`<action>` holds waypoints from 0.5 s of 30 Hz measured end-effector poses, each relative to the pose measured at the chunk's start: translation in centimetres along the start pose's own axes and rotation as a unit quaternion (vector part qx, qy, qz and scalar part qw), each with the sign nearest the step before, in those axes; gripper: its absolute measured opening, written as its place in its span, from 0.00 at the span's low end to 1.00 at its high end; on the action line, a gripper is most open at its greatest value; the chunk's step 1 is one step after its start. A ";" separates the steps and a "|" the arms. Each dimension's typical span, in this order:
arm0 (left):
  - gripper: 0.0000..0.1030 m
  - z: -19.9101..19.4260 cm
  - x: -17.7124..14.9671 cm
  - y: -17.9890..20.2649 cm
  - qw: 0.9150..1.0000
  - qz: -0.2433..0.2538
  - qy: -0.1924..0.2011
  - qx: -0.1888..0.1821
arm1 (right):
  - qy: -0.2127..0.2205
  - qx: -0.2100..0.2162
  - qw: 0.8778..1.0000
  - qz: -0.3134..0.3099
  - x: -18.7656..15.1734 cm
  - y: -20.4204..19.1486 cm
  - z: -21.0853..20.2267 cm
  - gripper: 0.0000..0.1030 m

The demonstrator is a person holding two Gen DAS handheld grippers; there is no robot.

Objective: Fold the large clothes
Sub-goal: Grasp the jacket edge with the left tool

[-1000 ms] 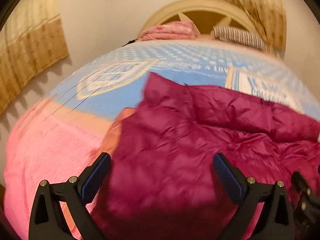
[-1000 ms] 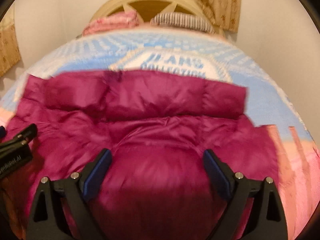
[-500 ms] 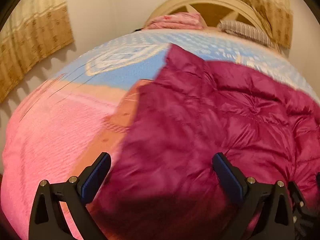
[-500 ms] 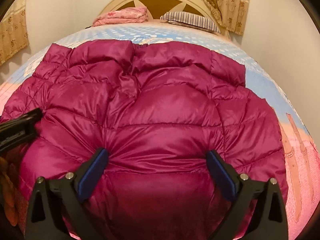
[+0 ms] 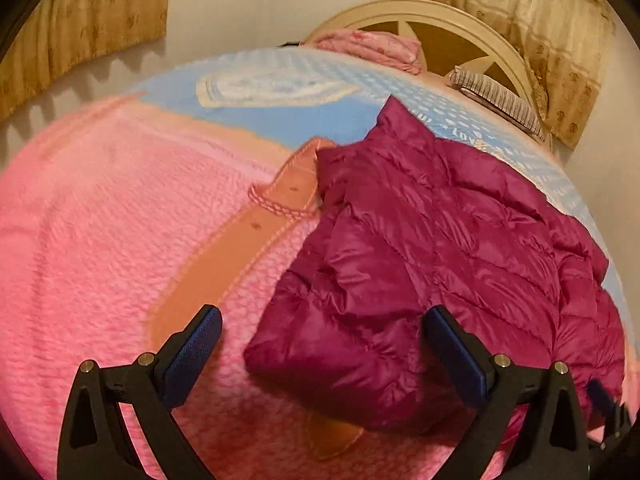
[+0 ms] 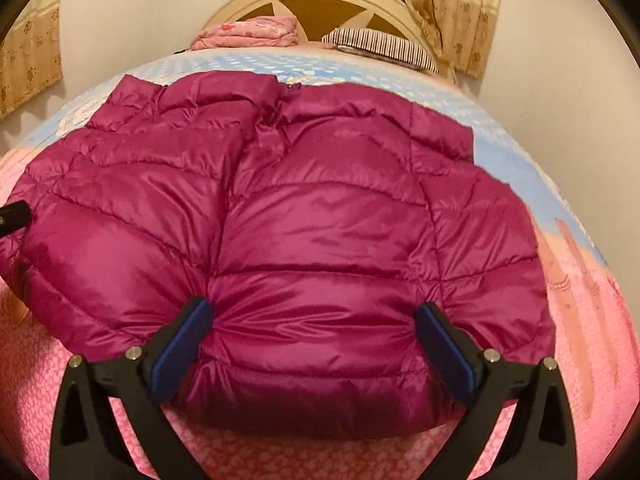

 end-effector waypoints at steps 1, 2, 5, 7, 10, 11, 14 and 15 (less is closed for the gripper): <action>0.99 0.5 0.0 0.2 1.000 -0.003 -0.004 -0.010 | 0.000 0.000 1.000 0.001 0.0 0.0 0.0 1.00; 0.97 1.2 -0.2 0.2 1.000 -0.007 -0.016 -0.013 | 0.002 -0.004 1.000 -0.001 -0.1 0.0 -0.1 1.00; 0.62 1.5 -0.5 1.1 0.998 -0.007 -0.025 -0.051 | 0.008 -0.017 1.000 -0.010 -0.3 -0.5 -0.7 1.00; 0.44 1.2 -0.7 1.9 0.997 0.002 -0.032 -0.064 | 0.010 -0.019 1.000 -0.011 -0.3 -0.6 -0.8 1.00; 0.32 1.3 -1.0 2.2 0.996 -0.002 -0.042 -0.079 | 0.010 -0.015 1.000 -0.007 -0.3 -0.5 -0.7 1.00; 0.29 1.2 -0.9 2.2 0.995 0.000 -0.042 -0.086 | 0.010 -0.014 1.000 -0.007 -0.4 -0.6 -0.7 1.00; 0.14 0.5 -0.7 2.5 0.996 0.018 -0.035 -0.085 | 0.012 -0.015 1.000 -0.008 -0.5 -0.7 -1.0 1.00; 0.12 0.0 -0.5 2.6 0.996 0.027 -0.029 -0.083 | 0.012 -0.015 1.000 -0.008 -0.5 -0.7 -1.0 1.00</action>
Point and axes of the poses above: each gripper's, at about its wrist camera, not at the fingertips, and z roughly the way its jaws point, y to its right, x to its top, the point moved 10 cm from there along z, roughly the way its jaws point, and after that the axes turned 6 degrees about -x, right-handed, at the moved point
